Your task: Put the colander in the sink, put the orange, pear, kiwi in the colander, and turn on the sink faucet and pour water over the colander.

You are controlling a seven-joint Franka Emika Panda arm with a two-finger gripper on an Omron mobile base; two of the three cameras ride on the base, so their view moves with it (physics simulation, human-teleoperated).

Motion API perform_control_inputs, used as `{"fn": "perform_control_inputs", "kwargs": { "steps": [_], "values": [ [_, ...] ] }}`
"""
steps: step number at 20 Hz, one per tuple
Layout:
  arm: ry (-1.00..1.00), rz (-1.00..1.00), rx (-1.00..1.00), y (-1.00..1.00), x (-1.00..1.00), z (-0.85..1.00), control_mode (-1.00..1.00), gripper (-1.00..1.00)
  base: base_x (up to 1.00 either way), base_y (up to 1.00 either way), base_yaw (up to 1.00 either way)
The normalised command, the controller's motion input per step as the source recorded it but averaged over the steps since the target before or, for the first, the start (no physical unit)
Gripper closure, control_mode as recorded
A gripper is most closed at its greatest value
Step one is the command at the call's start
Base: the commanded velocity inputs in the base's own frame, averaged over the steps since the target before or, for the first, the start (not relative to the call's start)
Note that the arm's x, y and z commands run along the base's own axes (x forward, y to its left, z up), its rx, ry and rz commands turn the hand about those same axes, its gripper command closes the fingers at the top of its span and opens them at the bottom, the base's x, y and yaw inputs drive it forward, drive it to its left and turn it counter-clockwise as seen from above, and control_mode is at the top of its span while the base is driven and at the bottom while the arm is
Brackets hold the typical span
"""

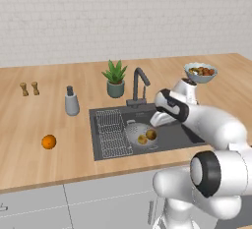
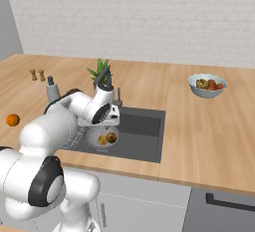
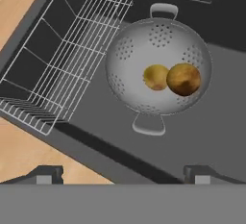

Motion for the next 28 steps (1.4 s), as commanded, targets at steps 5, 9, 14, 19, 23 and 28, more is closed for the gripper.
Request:
{"fn": "perform_control_inputs", "kwargs": {
  "steps": [5, 9, 14, 19, 23, 28],
  "values": [
    [0.00, -0.06, 0.00, 0.00, -0.67, 0.57, -1.00, -1.00, 0.00, 0.00, 0.00],
    [0.00, -0.10, 0.00, 0.01, -0.74, 0.73, -1.00, -1.00, 0.00, 0.00, 0.00],
    [0.00, -0.10, -0.04, 0.33, -0.79, 0.54, -1.00, -1.00, 0.00, 0.00, 0.00],
    [0.00, -0.01, -0.11, 0.90, -0.70, 0.23, -1.00, -1.00, 0.00, 0.00, 0.00],
    [0.00, 0.00, -0.10, 1.00, -0.19, 0.22, -1.00, -1.00, 0.00, 0.00, 0.00],
    [0.01, 0.00, -0.05, 1.00, -0.07, 0.10, -1.00, -1.00, 0.00, 0.00, 0.00]
  ]
}}
